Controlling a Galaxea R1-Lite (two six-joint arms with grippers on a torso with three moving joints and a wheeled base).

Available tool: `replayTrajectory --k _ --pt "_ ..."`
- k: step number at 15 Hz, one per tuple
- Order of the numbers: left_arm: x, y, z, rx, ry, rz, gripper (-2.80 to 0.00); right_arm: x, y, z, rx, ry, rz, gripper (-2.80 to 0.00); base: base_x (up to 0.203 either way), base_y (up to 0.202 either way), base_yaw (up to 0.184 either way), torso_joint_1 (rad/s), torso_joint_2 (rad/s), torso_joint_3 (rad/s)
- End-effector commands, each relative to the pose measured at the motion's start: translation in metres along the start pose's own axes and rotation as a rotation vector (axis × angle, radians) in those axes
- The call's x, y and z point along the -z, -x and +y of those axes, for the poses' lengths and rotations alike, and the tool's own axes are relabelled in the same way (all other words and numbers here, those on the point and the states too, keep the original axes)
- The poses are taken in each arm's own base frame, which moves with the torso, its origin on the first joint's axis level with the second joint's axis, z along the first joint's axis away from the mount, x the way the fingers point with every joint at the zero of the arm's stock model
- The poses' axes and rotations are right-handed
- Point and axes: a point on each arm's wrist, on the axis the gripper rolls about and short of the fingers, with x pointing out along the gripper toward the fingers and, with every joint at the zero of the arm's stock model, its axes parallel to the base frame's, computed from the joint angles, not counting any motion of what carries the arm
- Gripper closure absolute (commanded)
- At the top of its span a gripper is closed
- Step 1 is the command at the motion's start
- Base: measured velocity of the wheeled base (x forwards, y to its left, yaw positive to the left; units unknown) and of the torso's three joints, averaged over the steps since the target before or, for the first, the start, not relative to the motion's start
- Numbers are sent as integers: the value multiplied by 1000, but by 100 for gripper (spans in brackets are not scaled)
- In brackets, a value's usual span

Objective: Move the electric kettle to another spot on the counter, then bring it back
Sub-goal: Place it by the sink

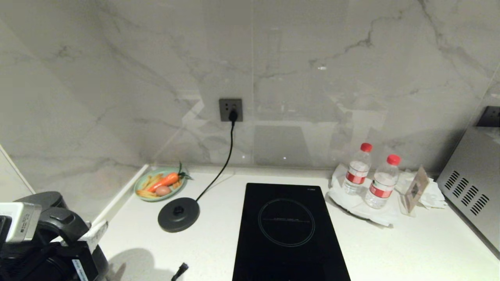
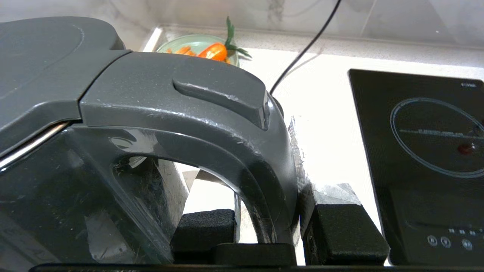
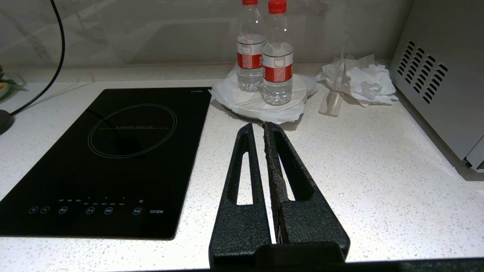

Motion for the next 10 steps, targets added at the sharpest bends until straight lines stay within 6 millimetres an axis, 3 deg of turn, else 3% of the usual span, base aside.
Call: replayTrajectory --k 1,7,10 --pt "5 4 3 -2 2 4 0 0 0 0 0 -1 -1 0 0 0 0 0 0 0" --pt "9 5 3 -4 20 14 0 0 0 0 0 0 0 0 0 0 0 0 0 0" --pt "9 5 4 -4 23 15 0 0 0 0 0 0 0 0 -6 -7 129 1 1 4"
